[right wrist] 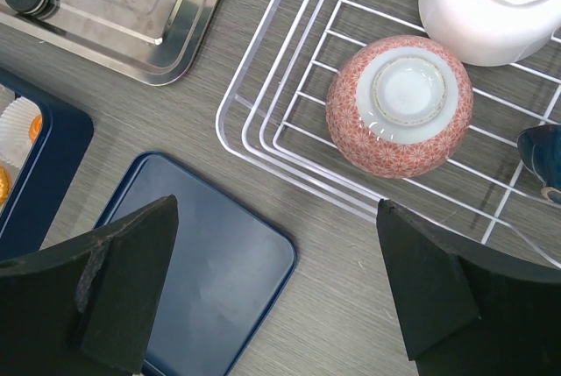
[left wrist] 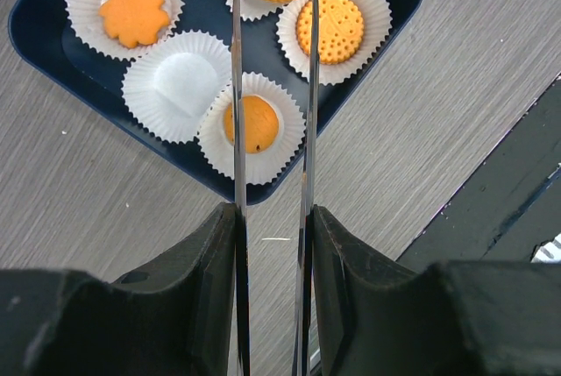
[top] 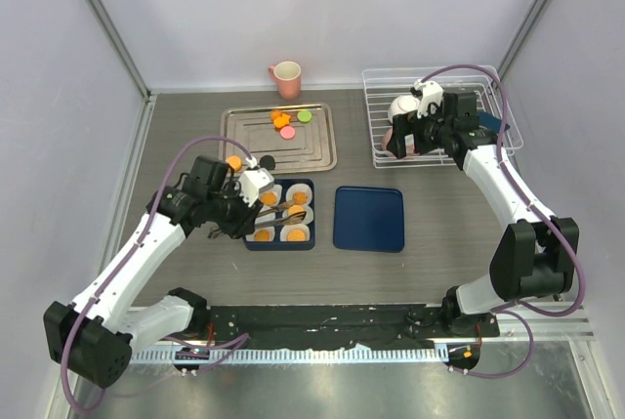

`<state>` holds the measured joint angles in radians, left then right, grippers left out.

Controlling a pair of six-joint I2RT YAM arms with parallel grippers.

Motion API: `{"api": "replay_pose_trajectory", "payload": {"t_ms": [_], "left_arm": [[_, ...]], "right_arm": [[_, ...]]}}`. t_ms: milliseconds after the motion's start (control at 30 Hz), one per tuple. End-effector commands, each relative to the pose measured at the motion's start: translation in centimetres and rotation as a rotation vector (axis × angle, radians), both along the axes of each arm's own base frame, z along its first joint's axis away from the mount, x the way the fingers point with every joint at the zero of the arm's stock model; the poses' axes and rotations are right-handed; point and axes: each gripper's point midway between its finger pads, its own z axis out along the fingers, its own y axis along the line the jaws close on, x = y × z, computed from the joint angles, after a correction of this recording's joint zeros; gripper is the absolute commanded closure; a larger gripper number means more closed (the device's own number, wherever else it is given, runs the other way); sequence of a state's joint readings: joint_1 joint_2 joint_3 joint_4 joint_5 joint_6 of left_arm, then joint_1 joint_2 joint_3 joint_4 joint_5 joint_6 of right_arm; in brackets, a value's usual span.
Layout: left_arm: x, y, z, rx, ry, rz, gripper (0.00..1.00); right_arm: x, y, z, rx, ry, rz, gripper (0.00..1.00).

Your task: Pack the cookies

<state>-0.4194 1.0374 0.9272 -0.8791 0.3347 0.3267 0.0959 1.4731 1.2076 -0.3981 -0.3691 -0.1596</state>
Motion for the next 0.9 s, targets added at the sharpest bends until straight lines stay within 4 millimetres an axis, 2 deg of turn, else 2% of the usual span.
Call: {"api": "replay_pose_trajectory", "payload": {"t_ms": [0,233,467,867], "left_arm": [[0.7,-1.3,0.4,-0.051,-0.028,-0.037,0.75],[1.0,-1.2,0.0,-0.045,-0.028,-0.03,0.69],[1.2,-1.4,0.1,-0.052,-0.031,-0.021,0.57],[1.2,-1.4,1.1,-0.066,-0.056,-0.011,0.51]], "right_arm": [[0.2,0.1,0.9,-0.002,-0.033,0.013,0.0],[0.2,0.1,0.9,-0.001,-0.033,0.013,0.0],[0.2,0.1,0.9,-0.001,-0.033,0.014,0.0],[0.2,0.1,0.7,0.0,-0.027,0.015,0.0]]}}
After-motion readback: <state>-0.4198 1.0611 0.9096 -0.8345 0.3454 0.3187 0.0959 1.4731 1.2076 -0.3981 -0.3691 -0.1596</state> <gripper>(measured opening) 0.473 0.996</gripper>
